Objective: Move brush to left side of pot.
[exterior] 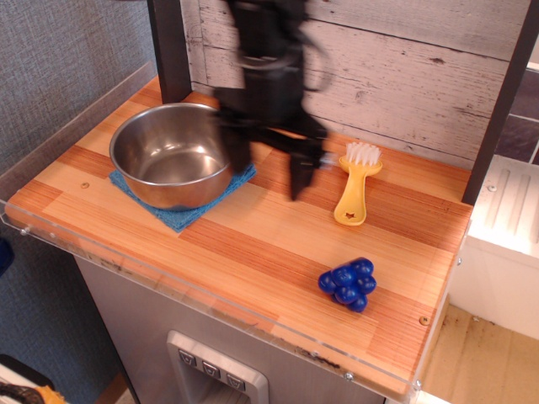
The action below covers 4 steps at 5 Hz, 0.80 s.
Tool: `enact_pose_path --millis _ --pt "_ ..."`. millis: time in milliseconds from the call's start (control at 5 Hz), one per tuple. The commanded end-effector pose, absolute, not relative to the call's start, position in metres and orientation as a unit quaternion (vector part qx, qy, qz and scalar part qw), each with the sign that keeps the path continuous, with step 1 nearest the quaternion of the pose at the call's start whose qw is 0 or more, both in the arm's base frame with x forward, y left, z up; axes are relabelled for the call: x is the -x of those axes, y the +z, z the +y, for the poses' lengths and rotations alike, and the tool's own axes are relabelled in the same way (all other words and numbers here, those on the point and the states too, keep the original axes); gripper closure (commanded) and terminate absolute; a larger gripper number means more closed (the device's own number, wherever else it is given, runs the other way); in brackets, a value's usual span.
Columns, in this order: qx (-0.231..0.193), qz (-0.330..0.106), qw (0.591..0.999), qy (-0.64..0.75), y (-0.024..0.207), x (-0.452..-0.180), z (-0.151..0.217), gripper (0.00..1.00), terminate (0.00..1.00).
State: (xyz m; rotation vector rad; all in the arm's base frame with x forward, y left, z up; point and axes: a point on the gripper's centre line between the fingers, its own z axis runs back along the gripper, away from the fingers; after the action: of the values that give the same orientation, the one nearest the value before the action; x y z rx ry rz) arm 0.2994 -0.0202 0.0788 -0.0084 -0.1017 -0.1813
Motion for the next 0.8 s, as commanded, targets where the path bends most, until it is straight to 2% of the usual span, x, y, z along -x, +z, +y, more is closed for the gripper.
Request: enact_pose_path --millis 0,200,400,600 --pt "-0.001 -0.128 0.988 -0.088 0.085 -0.372 -0.058 0.00 0.00" --pt "-0.004 -0.120 0.991 -0.055 0.072 -0.384 -0.052 0.00 0.00" --pt "0.005 -0.102 0.995 -0.015 0.055 -0.385 -0.046 0.00 0.00" --pt "0.007 -0.078 0.996 0.034 0.049 -0.383 -0.048 0.00 0.00"
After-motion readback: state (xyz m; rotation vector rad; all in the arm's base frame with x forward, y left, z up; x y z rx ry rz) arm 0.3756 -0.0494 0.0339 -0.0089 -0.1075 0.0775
